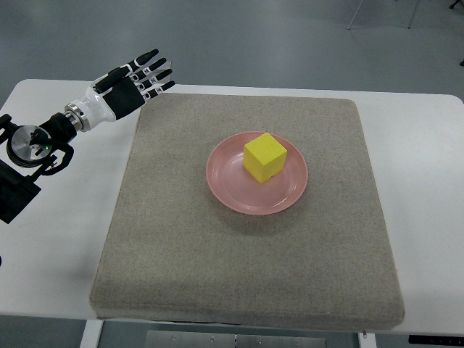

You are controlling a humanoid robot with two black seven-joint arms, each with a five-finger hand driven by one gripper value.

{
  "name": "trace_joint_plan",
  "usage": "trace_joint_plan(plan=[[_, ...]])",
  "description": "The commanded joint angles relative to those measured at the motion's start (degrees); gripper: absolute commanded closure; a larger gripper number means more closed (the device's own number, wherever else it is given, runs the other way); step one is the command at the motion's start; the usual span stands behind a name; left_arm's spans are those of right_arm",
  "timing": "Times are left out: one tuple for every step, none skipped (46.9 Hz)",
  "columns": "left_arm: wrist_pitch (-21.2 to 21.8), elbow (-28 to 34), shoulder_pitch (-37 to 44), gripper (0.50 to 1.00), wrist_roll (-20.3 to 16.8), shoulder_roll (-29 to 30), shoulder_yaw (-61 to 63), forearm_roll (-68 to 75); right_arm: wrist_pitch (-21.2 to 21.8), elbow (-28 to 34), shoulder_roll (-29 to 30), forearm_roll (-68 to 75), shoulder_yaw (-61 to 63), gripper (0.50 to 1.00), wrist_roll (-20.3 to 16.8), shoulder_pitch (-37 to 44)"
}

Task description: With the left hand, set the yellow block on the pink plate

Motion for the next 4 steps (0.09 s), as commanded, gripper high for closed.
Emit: trace_joint_plan(plan=[[0.01, -0.17, -0.17, 0.506, -0.01, 0.21, 0.0, 0.01, -0.18, 0.0, 0.0, 0.0, 0.13, 0.576, 0.16, 0.0], [0.01, -0.17, -0.17, 0.506, -0.01, 0.38, 0.0, 0.09, -0.26, 0.0, 0.0, -0.09, 0.04, 0.576, 0.25, 0.0], [0.01, -0.17, -0.17, 0.506, -0.01, 0.56, 0.0, 0.1, -0.26, 0.0, 0.0, -0.27, -0.22, 0.576, 0.25, 0.0], [0.01, -0.25, -0.17, 0.506, -0.01, 0.73, 0.0, 0.1, -0.26, 0.0, 0.0, -0.53, -0.66, 0.576, 0.25, 0.0]])
